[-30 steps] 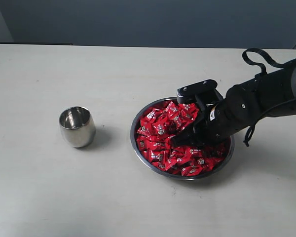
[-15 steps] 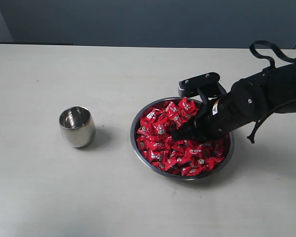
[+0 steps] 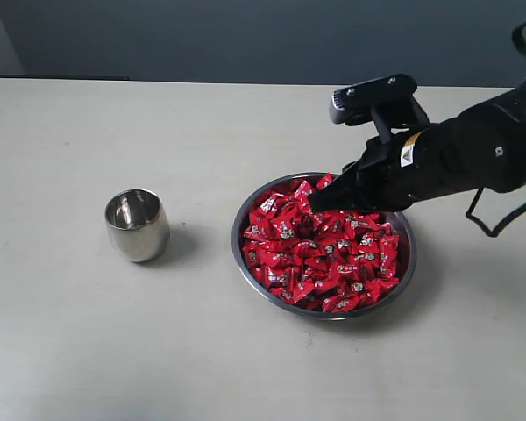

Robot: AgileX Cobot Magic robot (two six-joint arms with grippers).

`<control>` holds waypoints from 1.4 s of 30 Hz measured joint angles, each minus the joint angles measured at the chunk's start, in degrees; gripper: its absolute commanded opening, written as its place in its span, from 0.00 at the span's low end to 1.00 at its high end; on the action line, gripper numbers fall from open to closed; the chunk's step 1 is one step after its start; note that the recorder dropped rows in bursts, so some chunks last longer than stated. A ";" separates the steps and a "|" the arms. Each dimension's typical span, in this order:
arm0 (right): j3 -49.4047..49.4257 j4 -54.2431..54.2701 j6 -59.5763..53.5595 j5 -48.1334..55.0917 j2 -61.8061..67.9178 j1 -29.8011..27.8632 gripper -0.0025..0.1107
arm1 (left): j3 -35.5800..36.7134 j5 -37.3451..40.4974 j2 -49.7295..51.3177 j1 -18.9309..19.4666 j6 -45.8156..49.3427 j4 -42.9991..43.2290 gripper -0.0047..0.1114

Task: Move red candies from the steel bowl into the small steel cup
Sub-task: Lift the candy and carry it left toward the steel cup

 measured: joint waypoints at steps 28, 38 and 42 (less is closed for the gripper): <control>-2.60 -1.35 -8.03 -11.04 -6.87 3.18 0.11 | 0.00 0.00 0.00 0.00 0.00 0.00 0.04; -7.86 -1.35 -8.13 -8.76 -1.51 3.18 0.11 | 0.00 0.00 0.00 0.00 0.00 0.00 0.04; -8.89 -1.35 -8.48 -8.64 0.65 3.18 0.11 | 0.00 0.00 0.00 0.00 0.00 0.00 0.04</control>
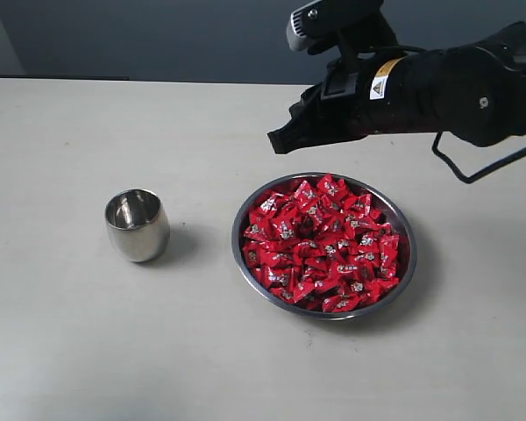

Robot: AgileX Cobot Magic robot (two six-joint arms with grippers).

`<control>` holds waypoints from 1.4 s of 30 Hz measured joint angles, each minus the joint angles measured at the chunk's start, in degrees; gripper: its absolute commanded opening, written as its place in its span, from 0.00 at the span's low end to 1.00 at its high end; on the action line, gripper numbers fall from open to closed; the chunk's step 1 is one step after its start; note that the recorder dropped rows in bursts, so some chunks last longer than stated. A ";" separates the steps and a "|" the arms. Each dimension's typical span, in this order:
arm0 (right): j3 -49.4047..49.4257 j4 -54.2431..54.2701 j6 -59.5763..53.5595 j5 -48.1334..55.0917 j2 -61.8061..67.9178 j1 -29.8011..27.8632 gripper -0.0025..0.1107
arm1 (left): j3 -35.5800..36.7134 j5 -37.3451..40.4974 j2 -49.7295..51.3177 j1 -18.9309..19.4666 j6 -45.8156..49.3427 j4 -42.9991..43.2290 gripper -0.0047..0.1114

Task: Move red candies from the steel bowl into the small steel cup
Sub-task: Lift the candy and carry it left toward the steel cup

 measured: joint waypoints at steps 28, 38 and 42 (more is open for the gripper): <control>-13.48 2.35 -2.57 -0.22 14.25 6.50 0.11 | 0.00 0.00 0.00 0.00 0.00 0.00 0.04; -15.54 7.34 -6.01 -0.11 16.80 7.04 0.11 | 0.00 0.00 0.00 0.00 0.00 0.00 0.04; -15.58 11.70 -10.46 -0.11 17.13 8.97 0.11 | 0.00 0.00 0.00 0.00 0.00 0.00 0.04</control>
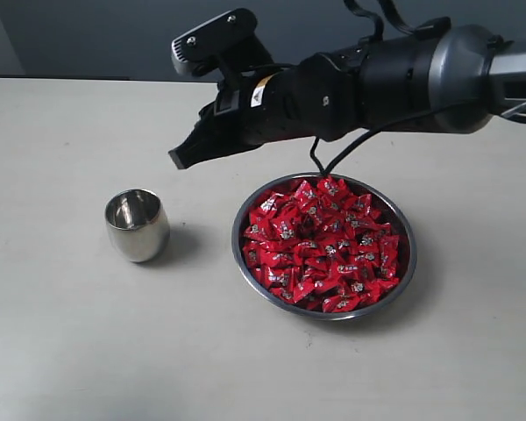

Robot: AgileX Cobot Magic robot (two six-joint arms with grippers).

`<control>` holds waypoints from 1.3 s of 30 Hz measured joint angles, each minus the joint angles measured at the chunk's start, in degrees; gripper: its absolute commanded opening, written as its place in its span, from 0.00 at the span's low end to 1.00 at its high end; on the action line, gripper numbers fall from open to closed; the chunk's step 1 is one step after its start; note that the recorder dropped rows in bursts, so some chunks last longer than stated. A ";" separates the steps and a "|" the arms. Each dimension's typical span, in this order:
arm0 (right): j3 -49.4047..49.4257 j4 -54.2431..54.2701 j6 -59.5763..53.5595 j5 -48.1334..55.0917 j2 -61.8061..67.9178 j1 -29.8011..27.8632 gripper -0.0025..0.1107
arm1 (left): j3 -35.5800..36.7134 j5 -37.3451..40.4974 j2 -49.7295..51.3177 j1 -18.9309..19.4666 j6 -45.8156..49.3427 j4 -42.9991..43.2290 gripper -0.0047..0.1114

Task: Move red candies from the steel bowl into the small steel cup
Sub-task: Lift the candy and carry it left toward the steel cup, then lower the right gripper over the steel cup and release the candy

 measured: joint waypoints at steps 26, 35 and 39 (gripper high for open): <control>-6.41 64.75 -64.65 24.89 6.91 -2.14 0.11 | 0.00 0.00 0.00 0.00 0.00 0.00 0.04; -9.92 70.56 -68.14 30.09 11.72 -3.20 0.11 | 0.00 0.00 0.00 0.00 0.00 0.00 0.04; -10.04 70.93 -68.65 30.48 13.13 -3.20 0.11 | 0.00 0.00 0.00 0.00 0.00 0.00 0.04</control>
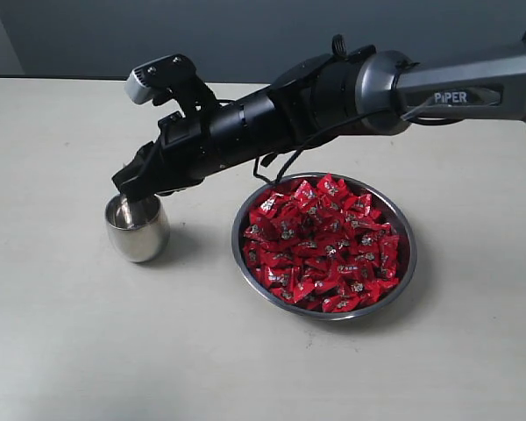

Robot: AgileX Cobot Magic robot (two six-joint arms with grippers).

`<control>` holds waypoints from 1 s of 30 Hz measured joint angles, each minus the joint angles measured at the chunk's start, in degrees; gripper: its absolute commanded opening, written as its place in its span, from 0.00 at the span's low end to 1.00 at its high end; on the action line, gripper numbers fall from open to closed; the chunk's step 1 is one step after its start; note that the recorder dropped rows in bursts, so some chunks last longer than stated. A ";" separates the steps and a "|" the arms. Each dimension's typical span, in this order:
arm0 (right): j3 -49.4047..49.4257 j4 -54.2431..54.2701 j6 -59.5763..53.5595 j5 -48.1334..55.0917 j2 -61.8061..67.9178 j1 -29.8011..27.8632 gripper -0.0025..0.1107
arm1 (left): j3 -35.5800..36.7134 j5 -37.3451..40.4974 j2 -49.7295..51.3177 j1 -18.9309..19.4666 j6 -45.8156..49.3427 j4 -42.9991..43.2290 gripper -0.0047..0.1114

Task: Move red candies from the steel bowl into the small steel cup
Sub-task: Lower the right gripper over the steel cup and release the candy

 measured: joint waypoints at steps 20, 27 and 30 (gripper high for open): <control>-0.12 1.12 0.26 -5.69 0.58 0.97 0.11 | 0.00 0.00 0.00 0.00 0.00 0.00 0.04; -0.12 -2.66 5.03 -5.59 0.58 0.97 0.36 | 0.00 0.00 0.00 0.00 0.00 0.00 0.04; -0.12 -3.70 6.40 -5.59 0.58 0.97 0.32 | 0.00 0.00 0.00 0.00 0.00 0.00 0.04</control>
